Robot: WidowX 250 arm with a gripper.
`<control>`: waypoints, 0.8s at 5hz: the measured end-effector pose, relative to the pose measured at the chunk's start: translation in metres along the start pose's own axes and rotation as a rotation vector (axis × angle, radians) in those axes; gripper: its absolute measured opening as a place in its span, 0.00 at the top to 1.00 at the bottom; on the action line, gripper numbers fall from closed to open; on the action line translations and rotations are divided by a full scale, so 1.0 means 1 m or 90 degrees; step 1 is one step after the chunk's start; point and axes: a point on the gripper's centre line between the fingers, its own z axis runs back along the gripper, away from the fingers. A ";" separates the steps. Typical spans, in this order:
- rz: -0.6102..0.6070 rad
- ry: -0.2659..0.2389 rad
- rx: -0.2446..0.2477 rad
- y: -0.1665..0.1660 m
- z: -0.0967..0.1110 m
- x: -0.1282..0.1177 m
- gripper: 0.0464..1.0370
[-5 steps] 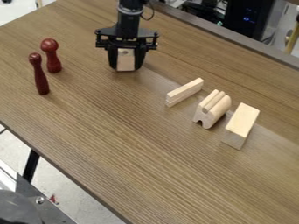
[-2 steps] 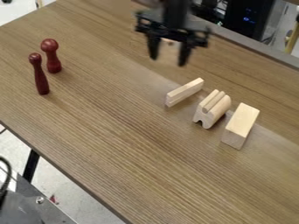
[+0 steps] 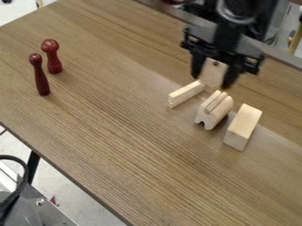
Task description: Place the cube with a slot on top of the rectangular block
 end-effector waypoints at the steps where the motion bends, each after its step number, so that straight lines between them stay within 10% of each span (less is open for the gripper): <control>1: 0.002 0.015 0.000 -0.019 -0.004 0.000 0.43; 4: 0.005 0.041 -0.019 -0.052 -0.017 0.000 0.43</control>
